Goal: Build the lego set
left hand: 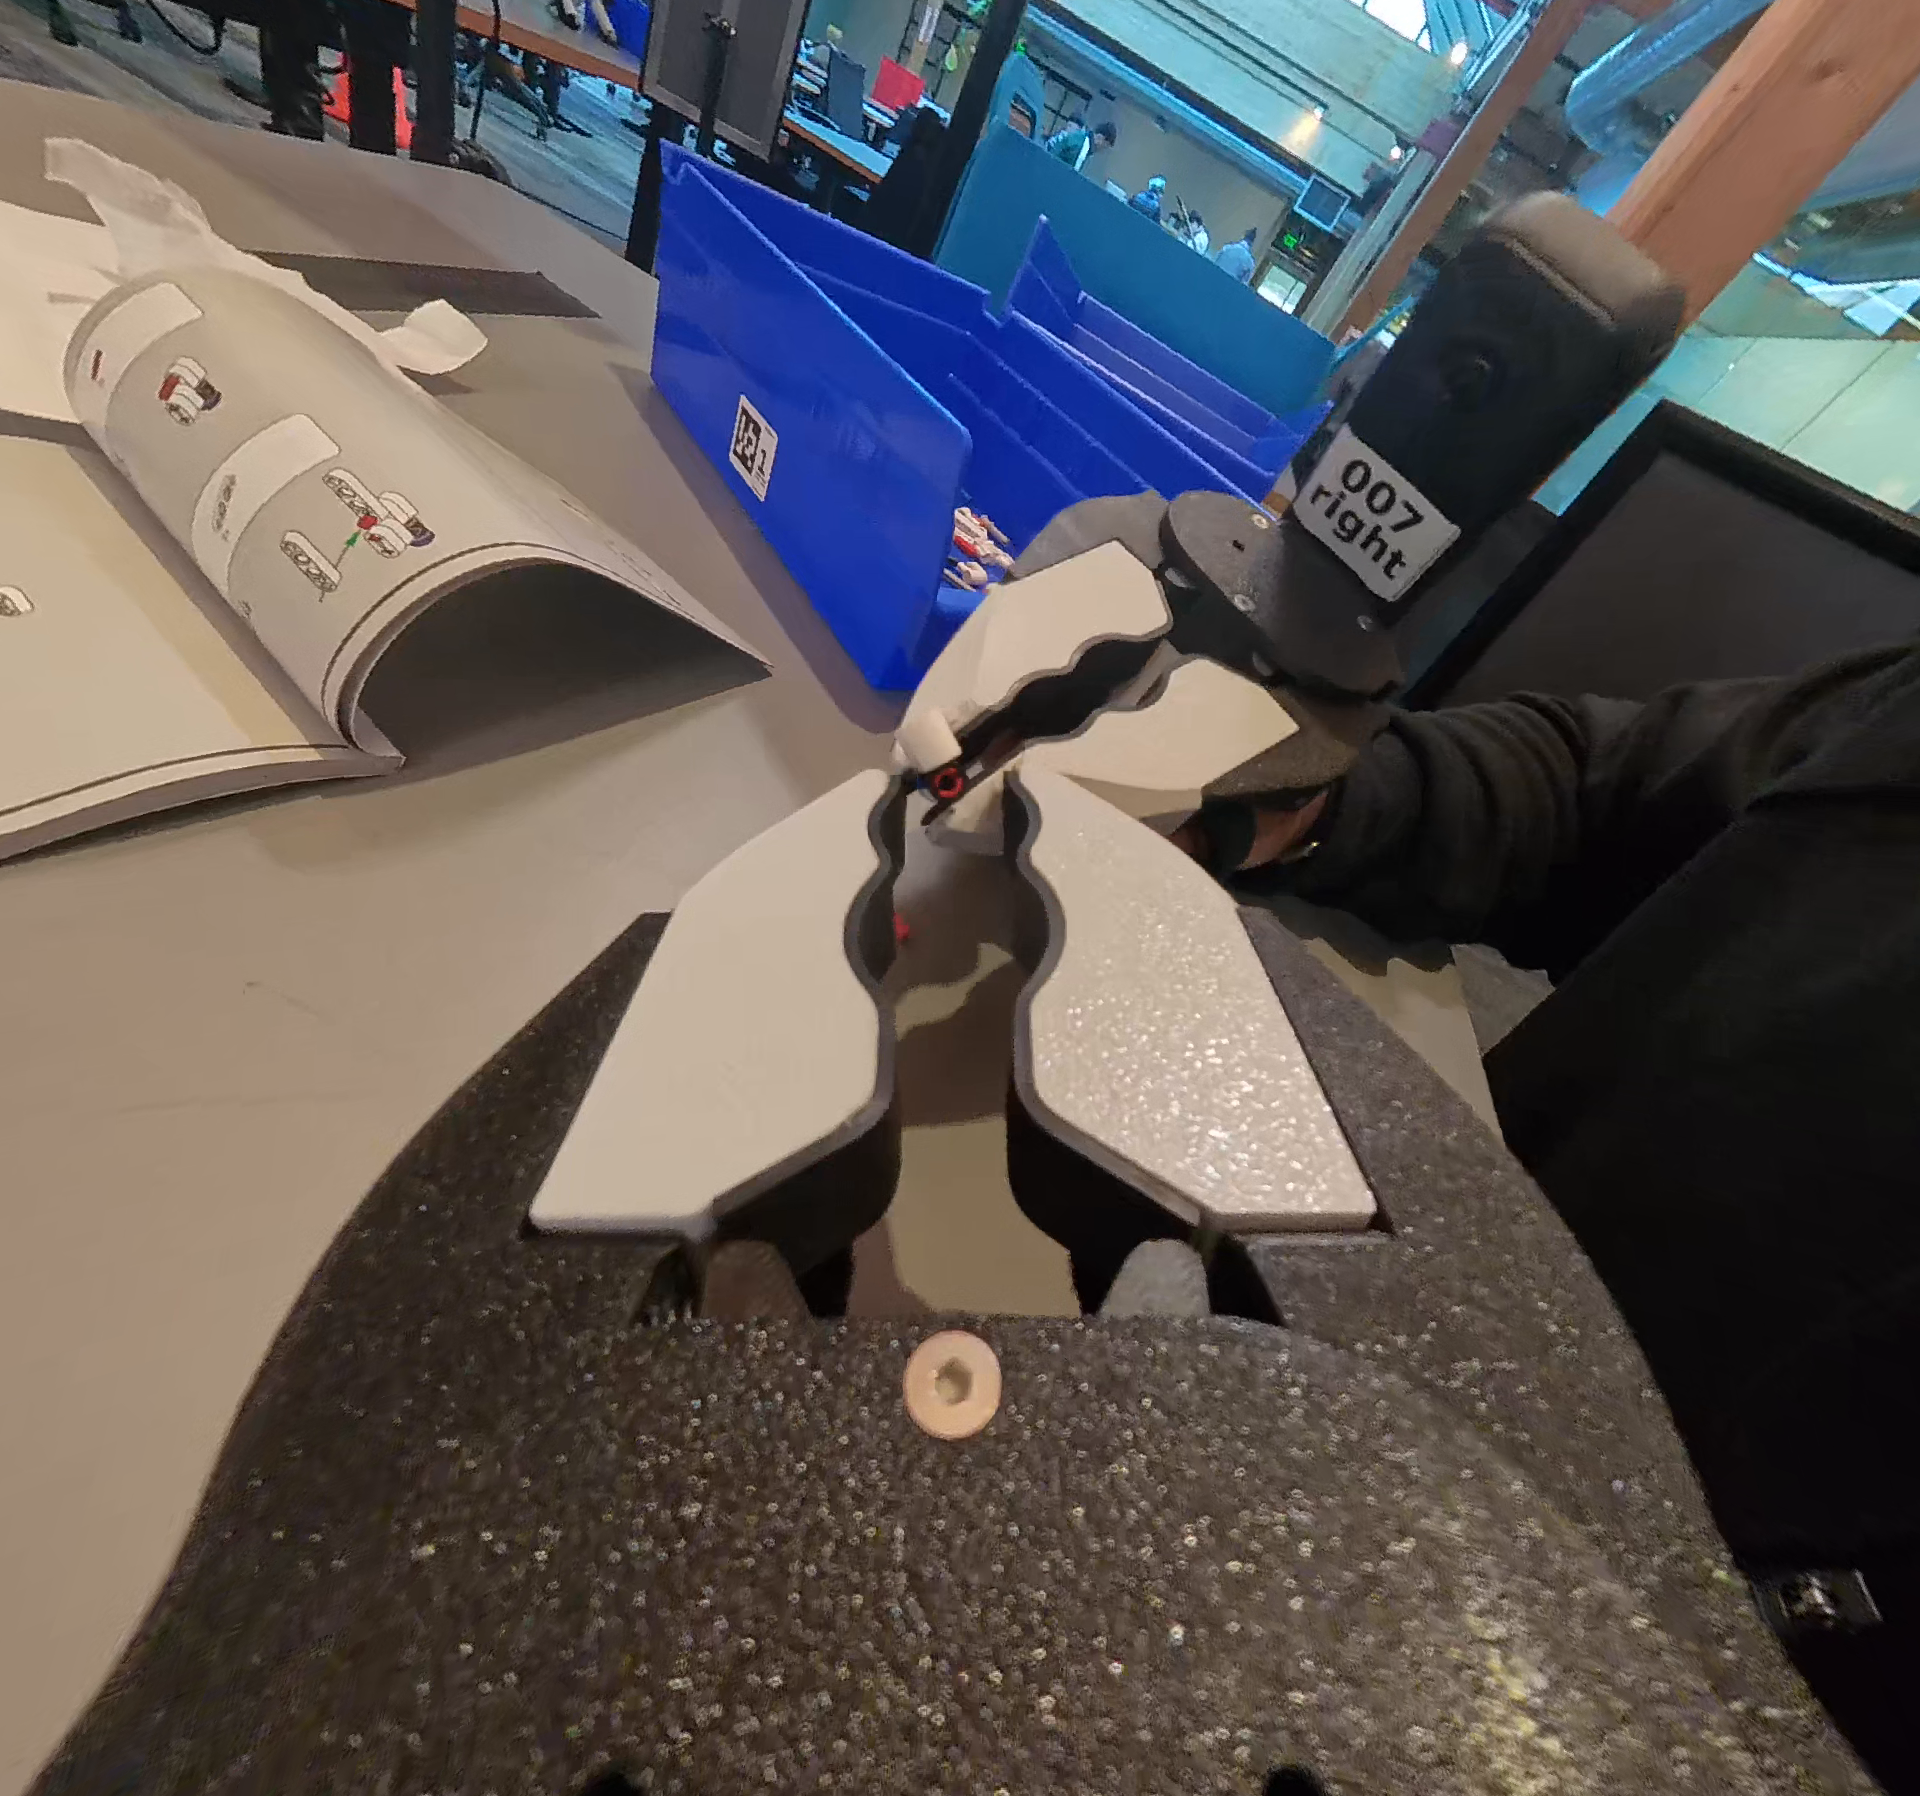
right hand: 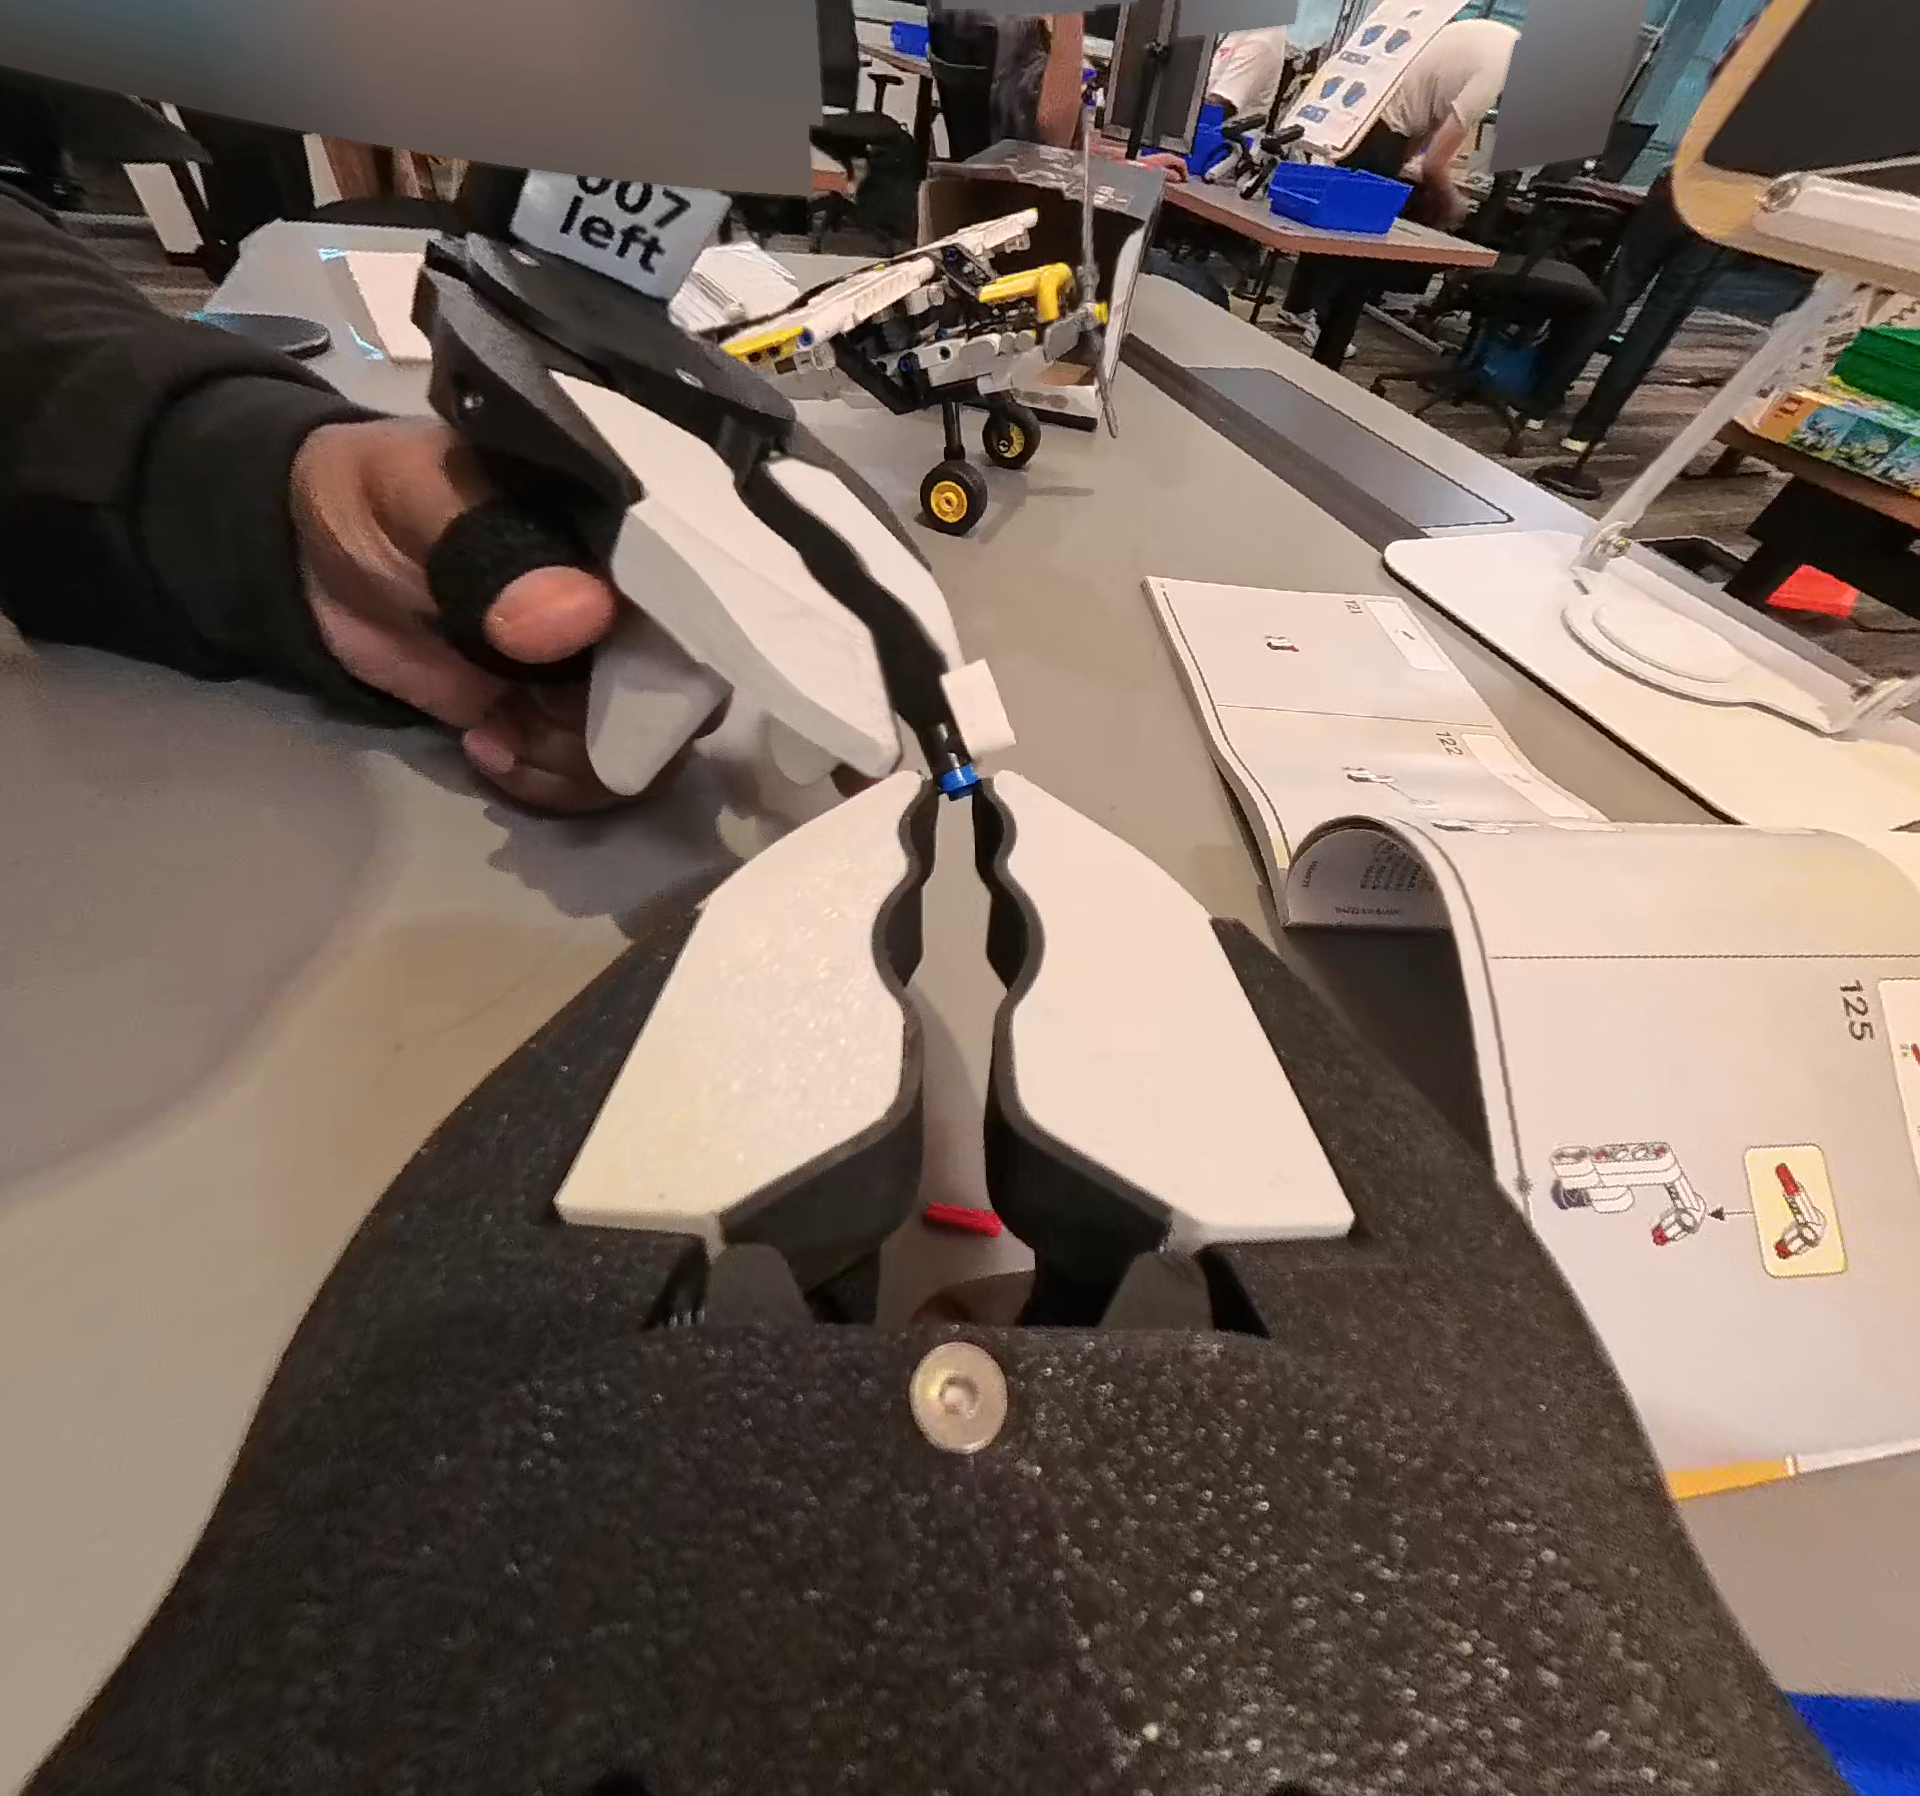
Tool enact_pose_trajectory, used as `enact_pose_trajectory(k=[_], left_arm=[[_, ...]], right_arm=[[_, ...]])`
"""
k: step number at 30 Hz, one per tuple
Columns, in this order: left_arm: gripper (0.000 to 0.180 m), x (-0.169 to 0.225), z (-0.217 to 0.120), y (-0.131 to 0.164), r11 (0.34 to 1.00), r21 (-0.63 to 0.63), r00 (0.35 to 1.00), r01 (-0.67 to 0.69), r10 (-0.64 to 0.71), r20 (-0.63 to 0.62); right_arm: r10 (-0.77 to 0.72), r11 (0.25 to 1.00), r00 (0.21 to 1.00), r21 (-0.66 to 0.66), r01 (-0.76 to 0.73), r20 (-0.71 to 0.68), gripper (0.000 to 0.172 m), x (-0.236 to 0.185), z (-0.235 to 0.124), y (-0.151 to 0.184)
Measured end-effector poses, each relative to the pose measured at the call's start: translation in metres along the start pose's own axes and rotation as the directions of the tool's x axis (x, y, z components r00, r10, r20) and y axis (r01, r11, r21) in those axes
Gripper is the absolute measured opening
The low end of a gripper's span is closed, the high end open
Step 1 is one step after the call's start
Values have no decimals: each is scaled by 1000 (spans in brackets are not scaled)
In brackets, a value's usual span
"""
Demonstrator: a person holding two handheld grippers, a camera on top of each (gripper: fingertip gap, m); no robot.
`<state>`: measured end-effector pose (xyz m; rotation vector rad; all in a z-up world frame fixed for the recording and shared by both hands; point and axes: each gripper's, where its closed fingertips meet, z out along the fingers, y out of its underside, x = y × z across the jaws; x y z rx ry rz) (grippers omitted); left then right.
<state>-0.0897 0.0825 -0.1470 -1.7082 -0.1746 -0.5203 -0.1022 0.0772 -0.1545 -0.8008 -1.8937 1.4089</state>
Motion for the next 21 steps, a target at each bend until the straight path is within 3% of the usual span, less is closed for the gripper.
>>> enact_pose_trajectory(k=[9, 14, 21], left_arm=[[9, -1, -3, -1, 1000, 13, 1000, -8, 7, 21], [9, -3, -5, 3, 996, -42, 996, -76, 78, 41], [8, 9, -7, 18, 938, -201, 959, -281, 279, -40]], right_arm=[[-91, 996, 995, -31, 89, -46, 7, -4, 3, 2], [-192, 980, 978, -60, 188, -78, 17, 1, 1, 4], [-170, 985, 981, -21, 172, 90, 24, -11, -11, -2]])
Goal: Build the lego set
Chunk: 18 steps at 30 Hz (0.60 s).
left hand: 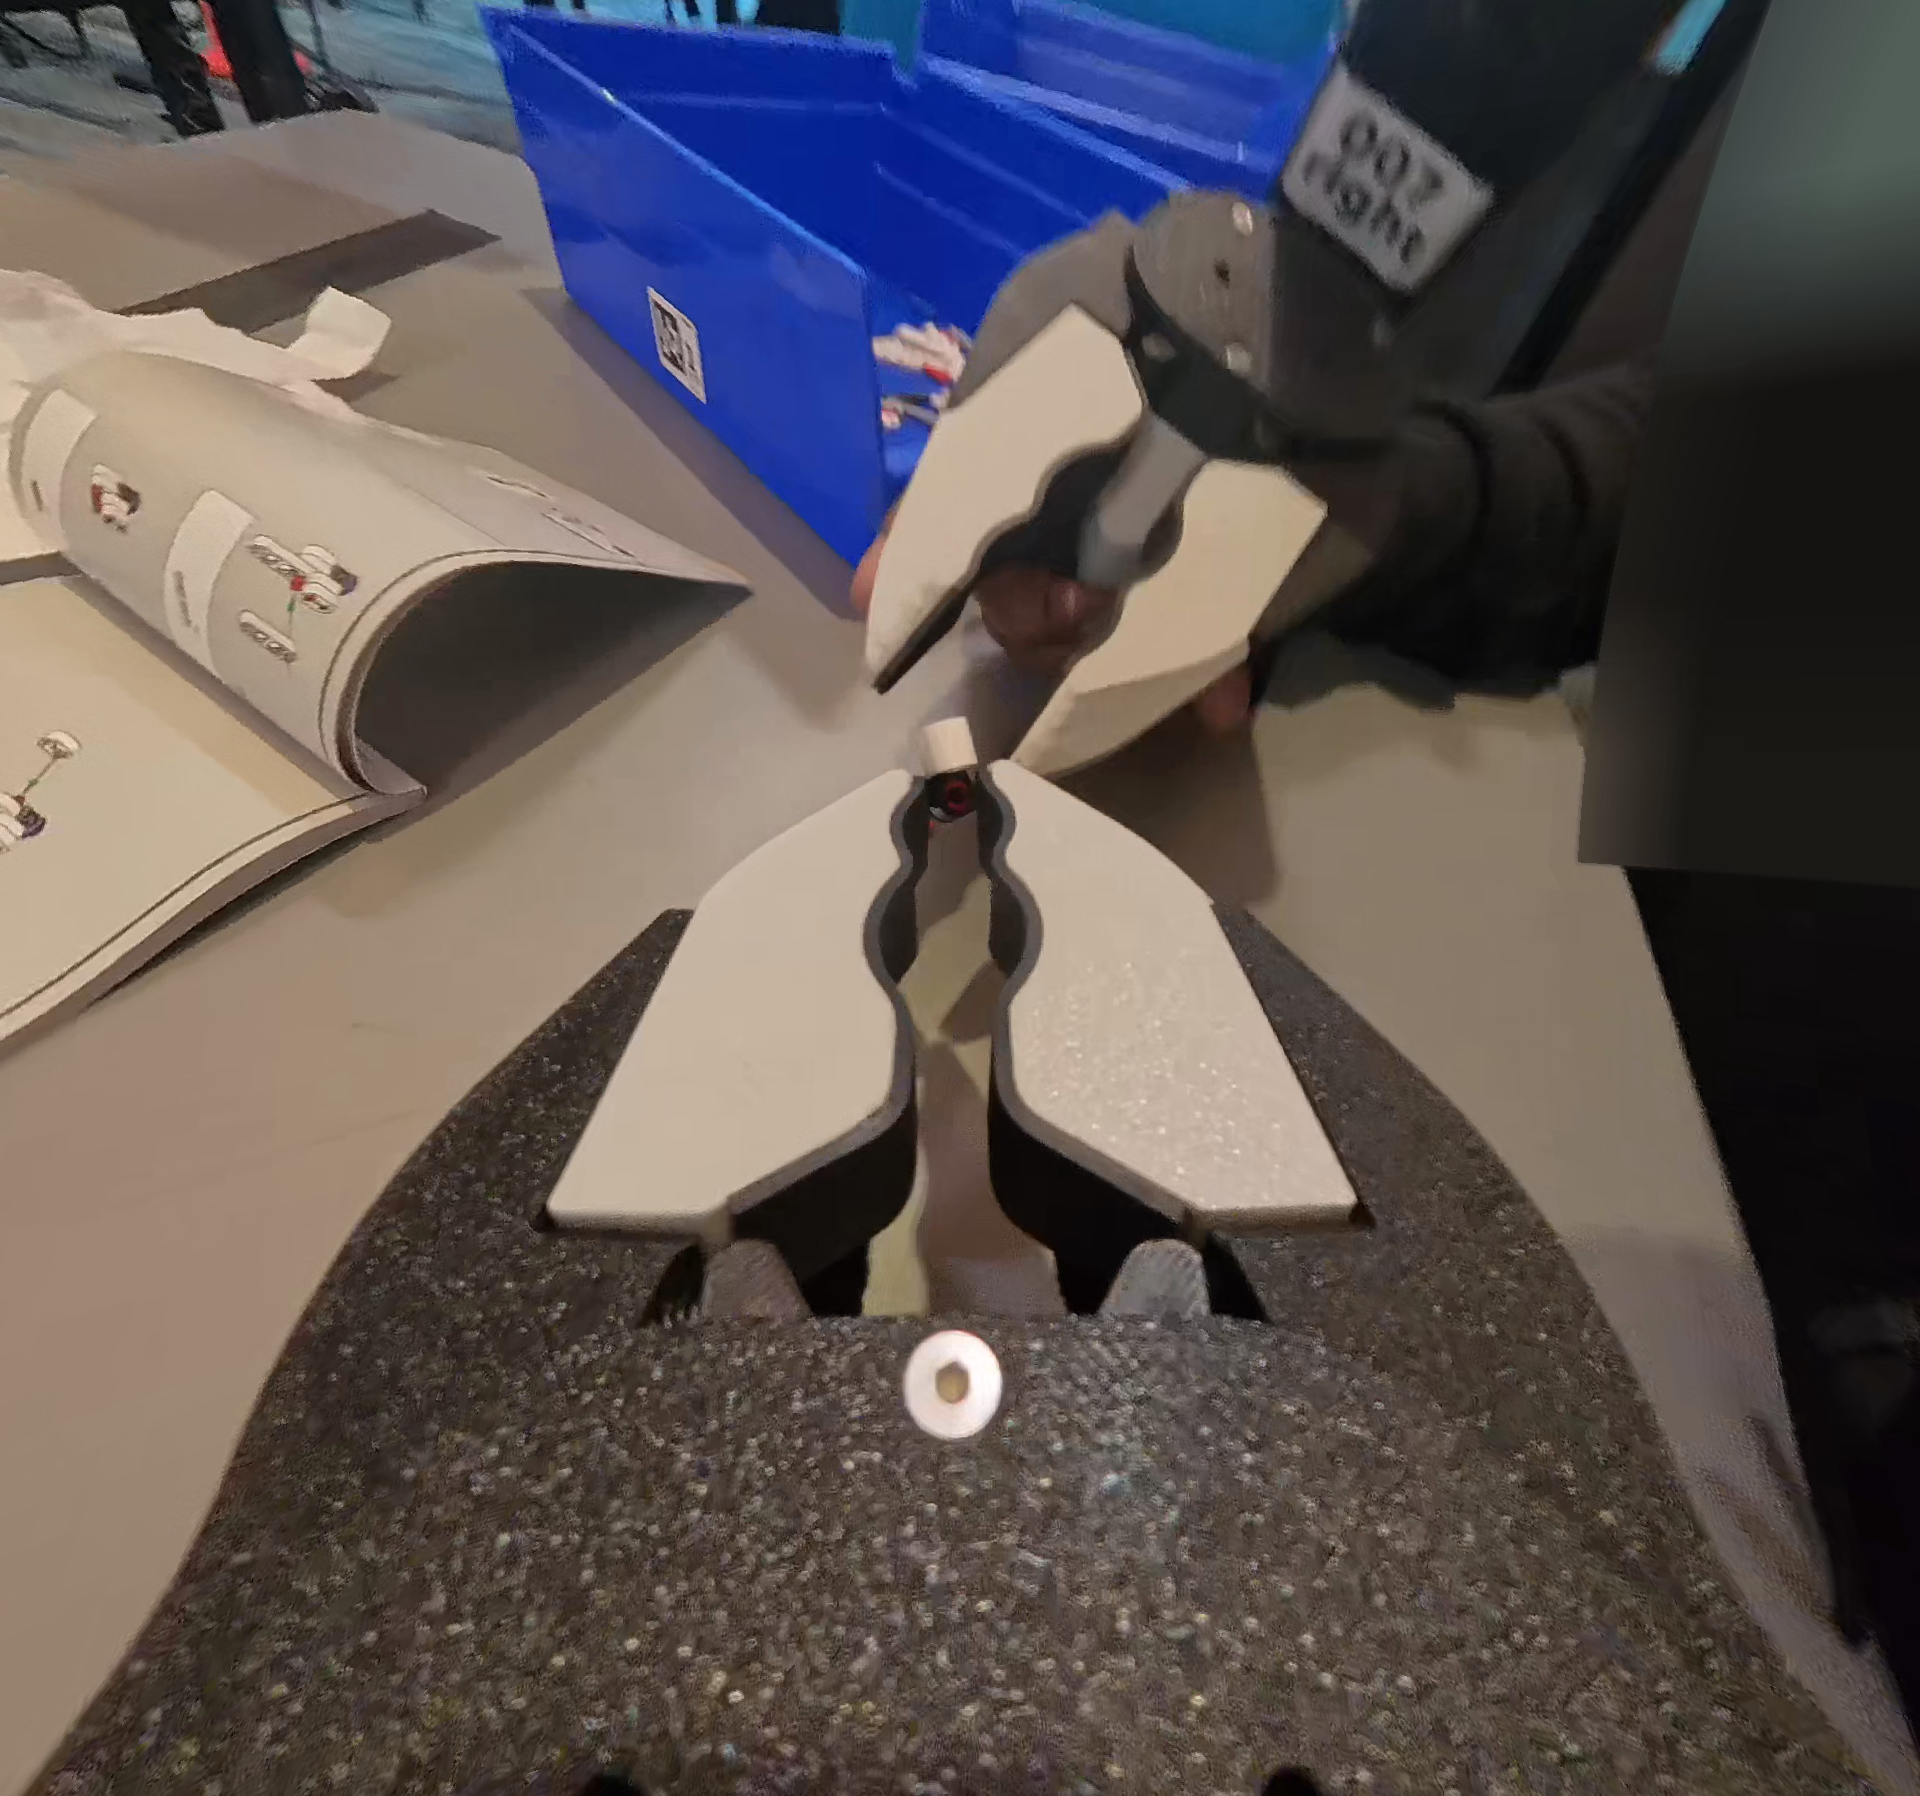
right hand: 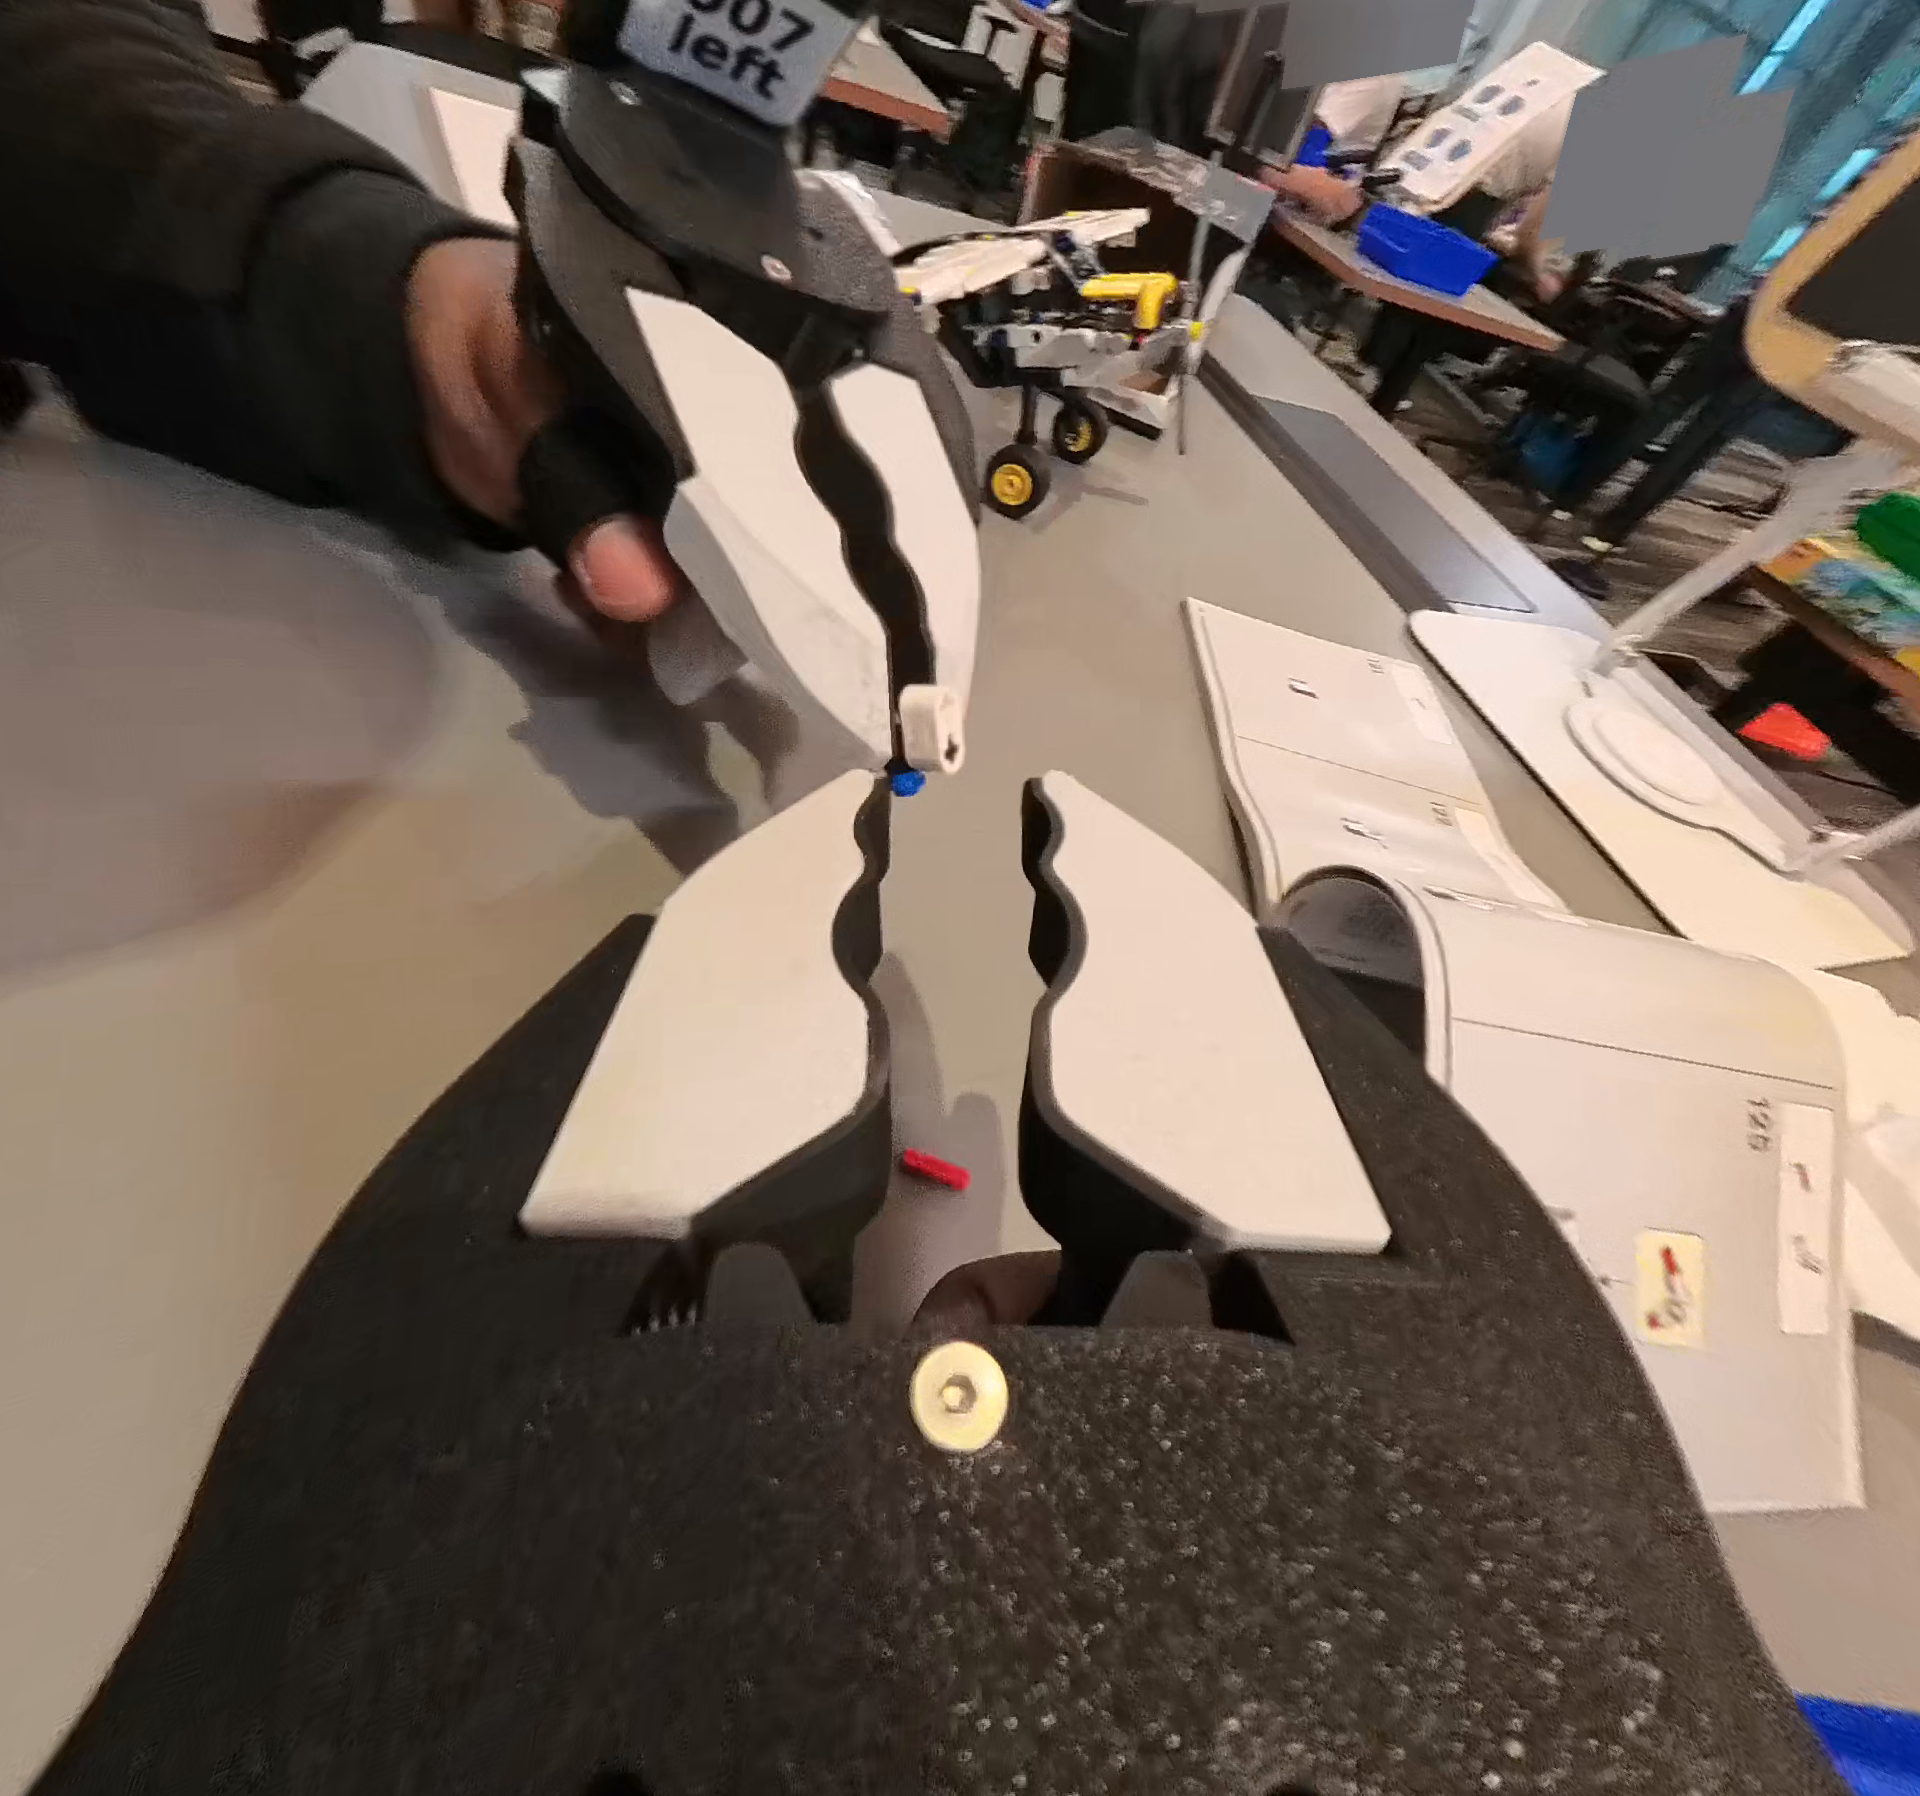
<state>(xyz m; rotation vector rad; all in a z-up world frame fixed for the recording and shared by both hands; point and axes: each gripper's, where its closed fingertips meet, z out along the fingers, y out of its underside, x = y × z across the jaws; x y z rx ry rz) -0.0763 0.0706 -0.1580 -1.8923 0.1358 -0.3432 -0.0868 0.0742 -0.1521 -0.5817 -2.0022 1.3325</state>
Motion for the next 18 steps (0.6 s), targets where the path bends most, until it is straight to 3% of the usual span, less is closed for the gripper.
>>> enact_pose_trajectory(k=[7, 12, 18], left_arm=[[8, 14, 3, 27, 956, -205, 978, -209, 199, -66], [8, 20, 3, 33, 935, -241, 965, -260, 243, -101], [8, 23, 1, 39, 923, -269, 960, -276, 249, -132]], right_arm=[[-15, 999, 986, -42, 23, 164, 22, -25, -1, 7], [-29, 988, 975, -143, 62, 221, 14, -39, 5, 25], [7, 993, 968, -116, 22, 249, 13, -42, 3, 21]])
